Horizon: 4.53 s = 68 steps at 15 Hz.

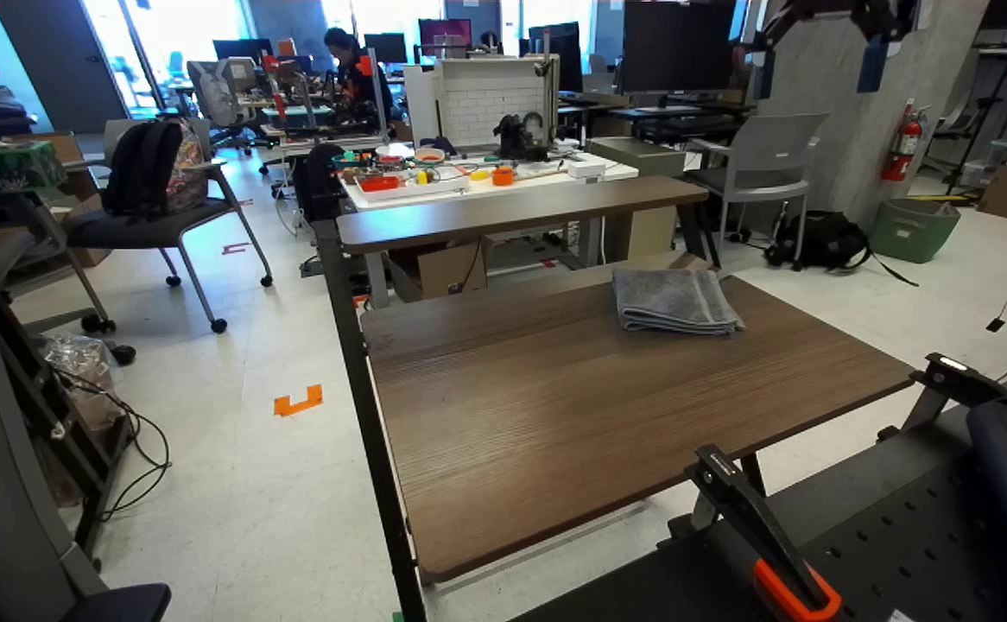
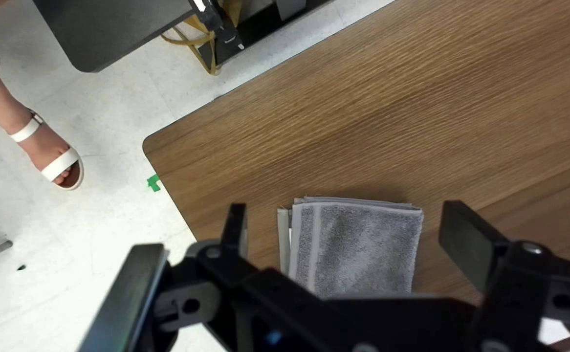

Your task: Move the towel to the left

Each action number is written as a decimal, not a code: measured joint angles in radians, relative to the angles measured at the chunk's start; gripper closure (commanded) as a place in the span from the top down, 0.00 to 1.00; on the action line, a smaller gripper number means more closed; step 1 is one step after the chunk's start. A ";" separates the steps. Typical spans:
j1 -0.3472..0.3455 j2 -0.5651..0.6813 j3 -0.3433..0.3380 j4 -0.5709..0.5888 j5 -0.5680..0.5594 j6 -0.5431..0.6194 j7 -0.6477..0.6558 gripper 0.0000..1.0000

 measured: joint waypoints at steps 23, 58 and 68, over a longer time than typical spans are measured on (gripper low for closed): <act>0.003 0.333 -0.075 0.184 -0.010 0.036 0.016 1.00; 0.093 0.936 -0.100 0.641 0.137 0.375 0.110 1.00; 0.297 0.937 -0.107 0.598 0.058 0.376 0.154 1.00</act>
